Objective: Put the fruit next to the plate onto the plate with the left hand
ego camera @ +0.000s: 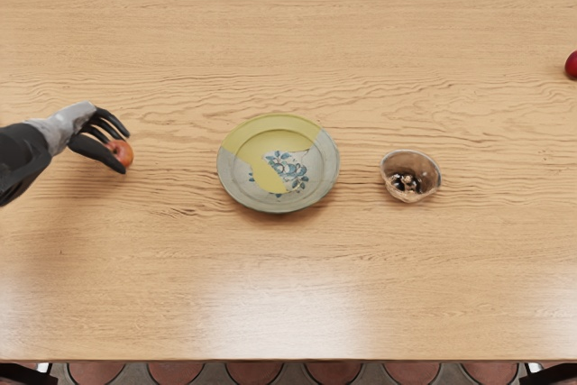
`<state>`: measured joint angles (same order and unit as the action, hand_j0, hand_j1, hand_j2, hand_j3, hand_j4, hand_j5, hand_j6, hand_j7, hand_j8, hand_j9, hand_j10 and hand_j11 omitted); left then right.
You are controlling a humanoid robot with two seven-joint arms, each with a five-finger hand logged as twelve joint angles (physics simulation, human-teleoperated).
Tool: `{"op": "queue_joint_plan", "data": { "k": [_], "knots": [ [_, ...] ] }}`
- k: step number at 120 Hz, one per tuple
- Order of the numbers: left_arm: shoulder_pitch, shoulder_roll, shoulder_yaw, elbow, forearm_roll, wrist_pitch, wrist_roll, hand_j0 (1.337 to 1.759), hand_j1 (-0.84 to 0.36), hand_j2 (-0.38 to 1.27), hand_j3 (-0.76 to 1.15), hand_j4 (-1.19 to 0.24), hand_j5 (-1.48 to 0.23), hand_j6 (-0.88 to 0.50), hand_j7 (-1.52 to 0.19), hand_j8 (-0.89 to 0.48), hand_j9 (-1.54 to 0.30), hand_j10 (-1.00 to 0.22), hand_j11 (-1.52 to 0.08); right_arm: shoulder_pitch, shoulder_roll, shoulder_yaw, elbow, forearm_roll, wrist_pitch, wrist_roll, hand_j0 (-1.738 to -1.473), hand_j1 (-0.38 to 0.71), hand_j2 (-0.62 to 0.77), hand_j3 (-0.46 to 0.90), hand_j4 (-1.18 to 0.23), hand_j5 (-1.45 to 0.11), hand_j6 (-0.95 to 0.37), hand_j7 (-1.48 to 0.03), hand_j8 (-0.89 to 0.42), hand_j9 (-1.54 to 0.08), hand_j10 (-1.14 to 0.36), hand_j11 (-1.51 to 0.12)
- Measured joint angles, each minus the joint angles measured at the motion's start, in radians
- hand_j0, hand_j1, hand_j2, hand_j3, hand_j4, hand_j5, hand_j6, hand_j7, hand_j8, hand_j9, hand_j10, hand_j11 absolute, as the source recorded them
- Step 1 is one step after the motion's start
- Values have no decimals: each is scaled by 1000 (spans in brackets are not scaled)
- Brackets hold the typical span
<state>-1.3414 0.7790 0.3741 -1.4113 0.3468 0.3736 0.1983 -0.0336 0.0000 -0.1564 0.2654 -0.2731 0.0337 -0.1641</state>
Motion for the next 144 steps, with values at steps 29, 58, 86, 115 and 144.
{"op": "queue_joint_plan", "data": {
  "k": [29,58,86,115,144],
  "knots": [
    [-47,-51,-2,0,-1,0,1,1657,-335,574,0,-678,-921,-547,-908,-498,-902,-688,-902,0,0,0,0,0,0,0,-1658,-324,-4,0,-20,-26,-20,-26,-20,-26,-20,-26],
    [-78,-99,-2,0,-2,0,2,1657,-329,562,0,-675,-910,-552,-896,-506,-893,-683,-893,0,0,0,0,0,0,0,-1658,-324,-4,0,-20,-26,-20,-26,-20,-26,-20,-26],
    [-108,-154,-15,-1,-3,-1,11,1658,-335,531,0,-659,-893,-526,-881,-481,-875,-668,-875,0,0,0,0,0,0,0,-1658,-324,-4,0,-20,-26,-20,-26,-20,-26,-20,-26],
    [-122,-184,-27,-7,-3,-5,21,1658,-326,506,0,-653,-878,-536,-863,-486,-865,-659,-865,0,0,0,0,0,0,0,-1658,-324,-4,0,-20,-26,-20,-26,-20,-26,-20,-26],
    [-127,-216,-35,-11,-3,-6,28,1658,-316,455,0,-643,-857,-531,-848,-476,-849,-647,-849,0,0,0,0,0,0,0,-1658,-324,-4,0,-20,-26,-20,-26,-20,-26,-20,-26]
  ]
}}
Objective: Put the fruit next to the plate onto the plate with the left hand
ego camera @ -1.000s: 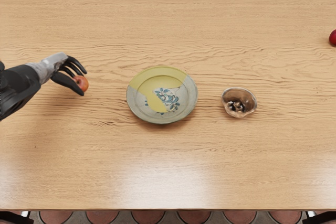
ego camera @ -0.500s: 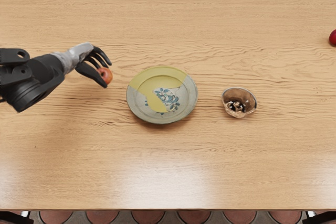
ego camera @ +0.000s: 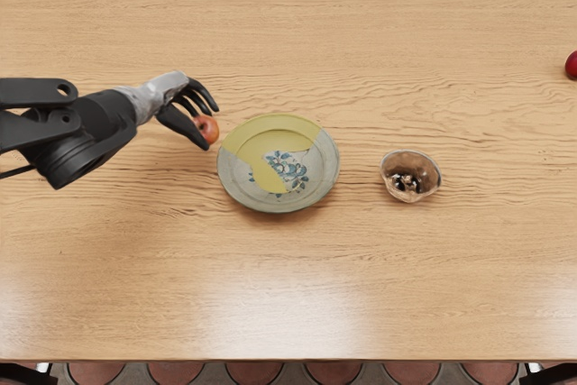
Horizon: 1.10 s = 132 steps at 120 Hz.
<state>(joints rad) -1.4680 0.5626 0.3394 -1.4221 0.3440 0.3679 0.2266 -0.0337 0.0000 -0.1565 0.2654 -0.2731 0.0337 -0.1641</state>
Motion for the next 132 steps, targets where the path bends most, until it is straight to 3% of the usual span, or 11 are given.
{"op": "queue_joint_plan", "data": {
  "k": [85,108,132],
  "knots": [
    [-5,-81,-11,0,-2,-1,2,1658,-308,305,0,-585,-779,-523,-771,-476,-769,-590,-769,0,0,0,0,0,0,0,-1658,-324,-4,0,-20,-26,-20,-26,-20,-26,-20,-26],
    [-3,-86,-10,2,-3,0,0,1658,60,126,0,-256,-340,-232,-337,-215,-336,-258,-336,0,0,0,0,0,0,0,-1658,-324,-4,0,-20,-26,-20,-26,-20,-26,-20,-26],
    [3,25,-9,5,-4,-30,-1,1658,239,48,0,-98,-130,-89,-128,-83,-128,-99,-128,0,0,0,0,0,0,0,-1658,-324,-4,0,-20,-26,-20,-26,-20,-26,-20,-26]
  ]
}}
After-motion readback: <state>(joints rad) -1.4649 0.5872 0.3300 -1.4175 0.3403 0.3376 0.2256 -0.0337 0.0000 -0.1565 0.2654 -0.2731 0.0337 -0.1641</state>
